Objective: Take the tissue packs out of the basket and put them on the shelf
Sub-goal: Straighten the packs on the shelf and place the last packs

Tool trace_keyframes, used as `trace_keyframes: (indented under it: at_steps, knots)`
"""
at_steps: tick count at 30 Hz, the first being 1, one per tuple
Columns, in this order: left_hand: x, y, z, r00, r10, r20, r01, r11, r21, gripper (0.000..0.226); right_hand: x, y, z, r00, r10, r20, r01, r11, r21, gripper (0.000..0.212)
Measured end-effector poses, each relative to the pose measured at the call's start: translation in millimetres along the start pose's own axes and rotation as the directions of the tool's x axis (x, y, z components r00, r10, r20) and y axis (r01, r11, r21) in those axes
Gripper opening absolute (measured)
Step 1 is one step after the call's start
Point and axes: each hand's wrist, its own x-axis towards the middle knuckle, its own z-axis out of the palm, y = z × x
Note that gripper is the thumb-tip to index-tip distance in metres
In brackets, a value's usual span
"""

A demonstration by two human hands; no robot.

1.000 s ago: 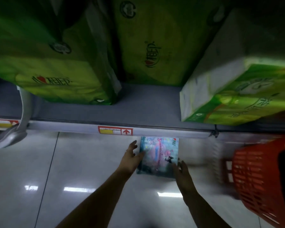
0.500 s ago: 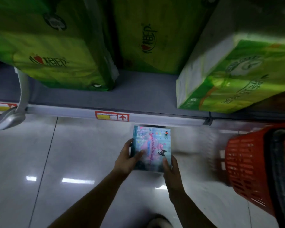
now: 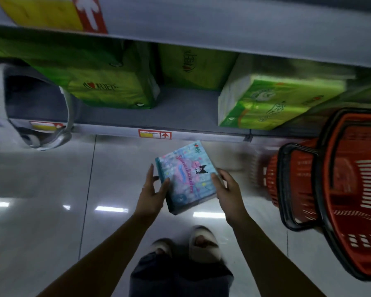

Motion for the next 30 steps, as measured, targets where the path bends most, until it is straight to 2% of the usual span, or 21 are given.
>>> trace_keyframes:
  at_steps: [3,8,11,15,19,25,30]
  knots:
    - [-19,35,-21,0.999,-0.020,-0.050,0.018,0.999,-0.048,0.079,-27,-38,-1,0.999,0.001,0.044,-0.004,0.997,0.078,0.013]
    - [-60,101,-56,0.998,-0.057,0.029,0.061,0.989,-0.134,0.084,-67,-108,-11,0.994,-0.042,0.097,0.033,0.995,0.095,0.019]
    - [-96,144,-74,0.995,-0.026,0.098,0.036,0.994,-0.105,0.082,-89,-159,-21,0.992,-0.119,0.051,0.115,0.991,0.075,0.016]
    - [-157,205,-89,0.977,-0.036,0.212,0.050,0.997,-0.064,0.099,-133,-232,-38,0.982,-0.190,-0.022,0.191,0.979,0.077,0.019]
    - [-244,277,-94,0.937,-0.051,0.345,0.053,0.999,0.004,0.081,-200,-307,-61,0.973,-0.211,-0.088,0.222,0.964,0.143,0.014]
    - [-363,353,-100,0.934,-0.016,0.356,0.003,0.999,0.037,0.085,-306,-406,-91,0.952,-0.293,-0.090,0.304,0.940,0.155,0.022]
    - [-443,396,-103,0.927,0.057,0.371,-0.026,0.996,-0.086,0.093,-371,-471,-106,0.930,-0.361,-0.065,0.367,0.918,0.149,0.035]
